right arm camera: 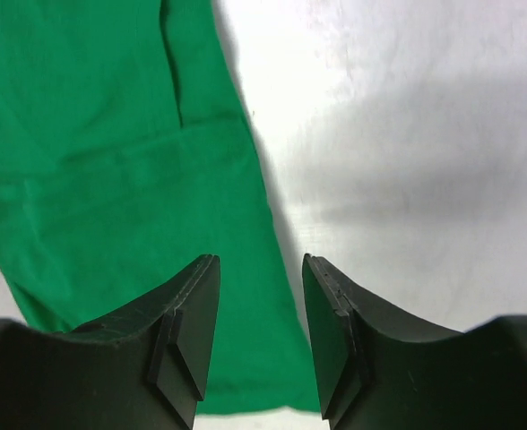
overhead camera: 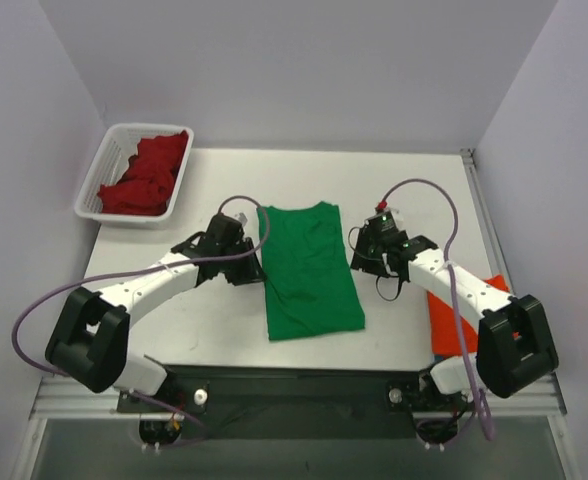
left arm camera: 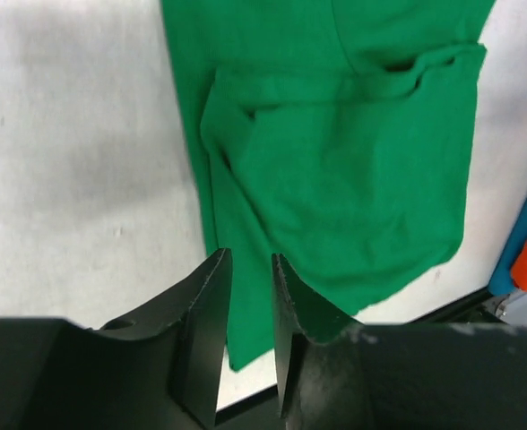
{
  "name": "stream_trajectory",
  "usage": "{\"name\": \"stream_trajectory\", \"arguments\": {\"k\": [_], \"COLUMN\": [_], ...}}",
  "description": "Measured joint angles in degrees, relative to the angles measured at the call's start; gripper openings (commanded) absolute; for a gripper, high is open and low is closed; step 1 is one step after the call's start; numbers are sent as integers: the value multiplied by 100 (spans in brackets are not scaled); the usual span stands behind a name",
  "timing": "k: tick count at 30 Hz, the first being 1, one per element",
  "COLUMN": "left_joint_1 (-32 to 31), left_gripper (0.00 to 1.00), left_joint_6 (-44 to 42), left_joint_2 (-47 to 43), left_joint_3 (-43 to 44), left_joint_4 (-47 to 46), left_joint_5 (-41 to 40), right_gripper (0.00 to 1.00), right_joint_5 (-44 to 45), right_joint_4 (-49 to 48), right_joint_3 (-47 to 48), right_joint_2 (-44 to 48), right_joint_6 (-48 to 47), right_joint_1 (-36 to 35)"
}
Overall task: Fold and stack the t-shirts
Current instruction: Fold the folded rectangular tshirt in 1/3 of the way
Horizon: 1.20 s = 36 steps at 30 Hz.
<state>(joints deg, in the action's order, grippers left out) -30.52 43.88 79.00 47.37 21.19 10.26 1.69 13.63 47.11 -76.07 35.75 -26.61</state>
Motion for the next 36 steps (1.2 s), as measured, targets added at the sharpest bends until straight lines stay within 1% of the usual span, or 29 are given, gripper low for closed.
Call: {"name": "stream_trajectory", "arguments": {"k": [3, 5, 6, 12, 17, 20, 22, 25, 26, 27, 28, 29, 30, 32, 33, 36], "left_joint_1": [50, 74, 94, 155, 168, 173, 177, 177, 177, 177, 177, 177, 177, 177, 177, 177], "left_gripper": [39, 41, 43, 50, 50, 44, 41, 30, 25, 19, 15, 12, 8, 2, 0, 0], "left_joint_6": [-229, -328, -374, -527, -555, -557, -557, -560, -557, -560, -560, -575, -581, -597, -605, -623], "left_joint_2": [732, 1054, 1176, 1665, 1888, 2020, 2096, 2168, 2188, 2212, 2238, 2256, 2262, 2264, 2264, 2264], "left_joint_3": [540, 752, 826, 1143, 1274, 1364, 1419, 1484, 1510, 1550, 1593, 1637, 1672, 1722, 1746, 1803], "left_joint_4": [-79, -107, -103, -87, -92, -90, -87, -81, -83, -76, -79, -63, -66, -59, -46, 9], "left_joint_5": [-22, -50, -68, -151, -168, -177, -192, -205, -208, -208, -208, -210, -212, -210, -210, -212], "right_gripper": [41, 41, 41, 42, 42, 41, 37, 18, 10, 8, 6, 1, 0, 0, 0, 0], "right_joint_5": [-251, -361, -420, -621, -660, -664, -667, -662, -656, -647, -636, -621, -599, -553, -533, -448], "right_joint_4": [-221, -315, -319, -411, -455, -468, -474, -468, -461, -461, -452, -442, -431, -398, -369, -269], "right_joint_3": [356, 511, 590, 984, 1196, 1307, 1355, 1399, 1410, 1427, 1443, 1456, 1464, 1475, 1480, 1484], "right_joint_2": [-713, -1062, -1207, -1832, -2210, -2435, -2540, -2603, -2603, -2603, -2603, -2603, -2599, -2579, -2557, -2409], "right_joint_6": [-223, -319, -352, -463, -503, -527, -544, -570, -568, -570, -573, -568, -570, -577, -577, -590], "right_joint_1": [225, 282, 289, 289, 284, 260, 254, 234, 223, 221, 219, 219, 219, 219, 219, 219]}}
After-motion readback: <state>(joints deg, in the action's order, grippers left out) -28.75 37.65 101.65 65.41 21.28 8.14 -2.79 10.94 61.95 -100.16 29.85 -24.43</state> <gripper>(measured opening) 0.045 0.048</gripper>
